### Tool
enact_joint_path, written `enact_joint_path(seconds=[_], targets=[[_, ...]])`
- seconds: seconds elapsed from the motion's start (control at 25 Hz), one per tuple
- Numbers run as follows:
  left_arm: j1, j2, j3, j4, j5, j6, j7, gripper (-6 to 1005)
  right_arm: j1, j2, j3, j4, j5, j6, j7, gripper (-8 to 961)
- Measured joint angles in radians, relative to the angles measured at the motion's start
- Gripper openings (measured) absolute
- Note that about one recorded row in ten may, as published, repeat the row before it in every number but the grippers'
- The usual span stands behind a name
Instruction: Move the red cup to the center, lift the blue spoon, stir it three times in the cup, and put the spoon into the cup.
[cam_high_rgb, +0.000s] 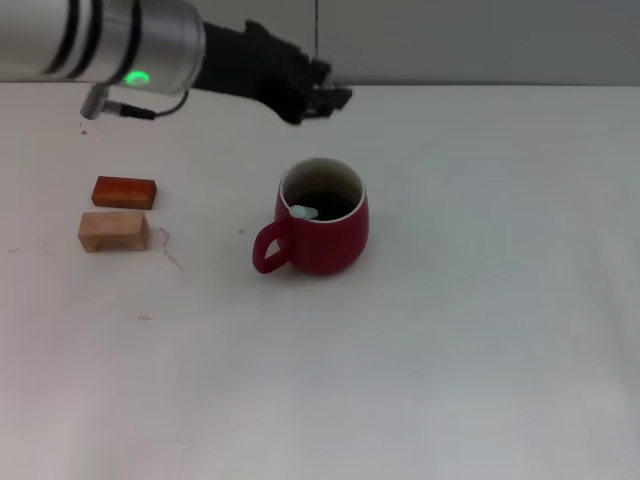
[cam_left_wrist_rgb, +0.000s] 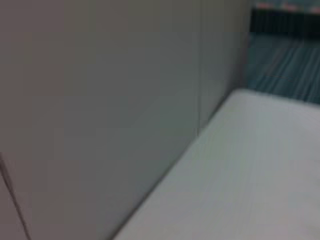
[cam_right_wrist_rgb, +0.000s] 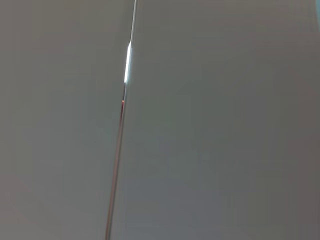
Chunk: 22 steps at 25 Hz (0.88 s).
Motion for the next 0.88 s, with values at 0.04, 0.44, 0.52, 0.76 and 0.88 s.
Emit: enact_joint_path(seconds=[0.04, 0.44, 0.52, 0.76, 0.88], targets=[[0.02, 0.0, -0.064, -0.012, -0.098, -0.014, 0.056, 356, -0.001, 0.0, 0.002, 0.0, 0.001, 0.0, 0.0, 576], [0.13, 0.005, -0.401, -0.423, -0.874, -0.104, 0.612, 355, 0.001, -0.002, 0.029, -0.014, 0.008, 0.003, 0.0, 576], [0.126, 0.005, -0.455, -0.54, -0.985, -0.103, 0.737, 355, 0.008, -0.002, 0.036, -0.023, 0.008, 0.003, 0.0, 576], [0.123, -0.003, -0.506, -0.862, -1.391, -0.091, 1.265, 352, 0.028, -0.004, 0.071, -0.05, 0.008, 0.005, 0.0, 575], [0.109, -0.002, -0.509, -1.003, -1.564, -0.067, 1.517, 349, 0.038, -0.005, 0.091, -0.065, 0.009, 0.009, 0.0, 575]])
